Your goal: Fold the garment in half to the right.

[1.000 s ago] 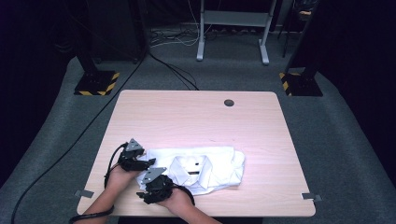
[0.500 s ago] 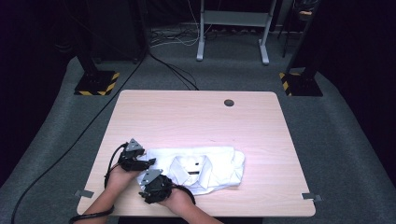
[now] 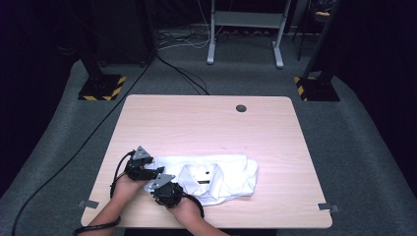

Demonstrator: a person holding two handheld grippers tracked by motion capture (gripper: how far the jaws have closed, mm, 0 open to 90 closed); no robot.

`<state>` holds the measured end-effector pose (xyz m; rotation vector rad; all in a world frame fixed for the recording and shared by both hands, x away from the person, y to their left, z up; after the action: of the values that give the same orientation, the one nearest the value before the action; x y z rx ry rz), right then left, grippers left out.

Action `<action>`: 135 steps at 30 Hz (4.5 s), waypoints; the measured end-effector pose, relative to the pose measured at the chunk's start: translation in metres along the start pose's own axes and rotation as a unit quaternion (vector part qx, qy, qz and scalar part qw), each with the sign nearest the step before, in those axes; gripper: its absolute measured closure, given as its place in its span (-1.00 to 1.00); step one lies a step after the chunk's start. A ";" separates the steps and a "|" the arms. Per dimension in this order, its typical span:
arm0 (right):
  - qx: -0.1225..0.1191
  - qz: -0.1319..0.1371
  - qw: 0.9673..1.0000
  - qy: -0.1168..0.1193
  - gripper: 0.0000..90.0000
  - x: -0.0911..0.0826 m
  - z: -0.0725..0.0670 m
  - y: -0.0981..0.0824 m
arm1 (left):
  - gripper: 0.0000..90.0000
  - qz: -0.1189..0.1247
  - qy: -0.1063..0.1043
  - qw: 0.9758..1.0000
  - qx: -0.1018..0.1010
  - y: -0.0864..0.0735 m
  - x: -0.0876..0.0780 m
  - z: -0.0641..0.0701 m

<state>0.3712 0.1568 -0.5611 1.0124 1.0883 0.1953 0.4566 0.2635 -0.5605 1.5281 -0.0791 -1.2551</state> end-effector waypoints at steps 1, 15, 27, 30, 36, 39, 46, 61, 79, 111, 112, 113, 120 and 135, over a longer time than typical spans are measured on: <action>0.011 0.000 1.000 0.006 0.83 0.000 0.002 0.000 | -0.29 0.001 -0.003 1.000 0.000 0.000 0.000 0.000; -0.005 0.007 1.000 0.012 0.85 -0.003 -0.004 -0.003 | 0.03 0.020 0.000 1.000 -0.016 0.004 0.001 -0.006; -0.009 0.007 1.000 0.012 0.85 -0.004 -0.005 -0.003 | 0.35 0.024 0.000 1.000 -0.005 0.005 0.001 -0.008; -0.009 0.007 1.000 0.013 0.85 -0.003 -0.004 -0.003 | 0.50 0.021 -0.004 1.000 0.001 0.006 0.002 -0.006; -0.009 0.008 1.000 0.011 0.85 -0.004 -0.005 -0.003 | 0.67 0.026 -0.016 1.000 -0.005 0.005 0.003 -0.006; -0.009 0.009 1.000 0.011 0.85 -0.004 -0.005 -0.004 | 0.82 0.023 -0.008 1.000 0.003 0.006 0.002 -0.004; -0.013 0.011 1.000 0.014 0.86 -0.006 -0.006 -0.003 | 0.91 0.019 0.005 1.000 0.024 0.011 -0.003 0.000; -0.010 0.030 0.999 0.022 0.87 -0.019 -0.009 0.010 | 0.93 0.036 0.013 0.999 0.030 0.023 -0.022 0.003; 0.006 0.083 0.996 0.035 0.88 -0.047 -0.009 0.053 | 0.94 0.052 0.011 0.998 0.032 0.063 -0.069 0.002; -0.004 0.151 0.987 0.056 0.88 -0.090 -0.005 0.129 | 0.95 0.026 0.057 0.997 0.052 0.132 -0.135 0.007; -0.002 0.155 0.986 0.056 0.88 -0.092 -0.004 0.130 | 0.95 0.025 0.058 0.997 0.051 0.134 -0.136 0.008; 0.000 0.159 0.986 0.058 0.88 -0.093 -0.003 0.129 | 0.95 0.021 0.059 0.997 0.052 0.136 -0.135 0.010; 0.018 0.160 0.986 0.053 0.88 -0.097 0.009 0.112 | 0.94 -0.008 0.067 0.996 0.054 0.142 -0.111 0.020; 0.040 0.167 0.984 0.045 0.88 -0.108 0.026 0.086 | 0.94 -0.019 0.056 0.997 0.056 0.147 -0.081 0.036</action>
<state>0.3665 0.1267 -0.4241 1.2664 1.0070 0.4755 0.4747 0.2318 -0.3934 1.7015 -0.0497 -1.2089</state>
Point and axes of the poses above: each handheld gripper's, and its own axes: x roughly forward along the jaws, y roughly out of its top, z roughly to its right, the point moved 5 cm from there along x, roughly forward along the jaws, and after that the axes turned 11 degrees about -y, right-handed, at the moved point
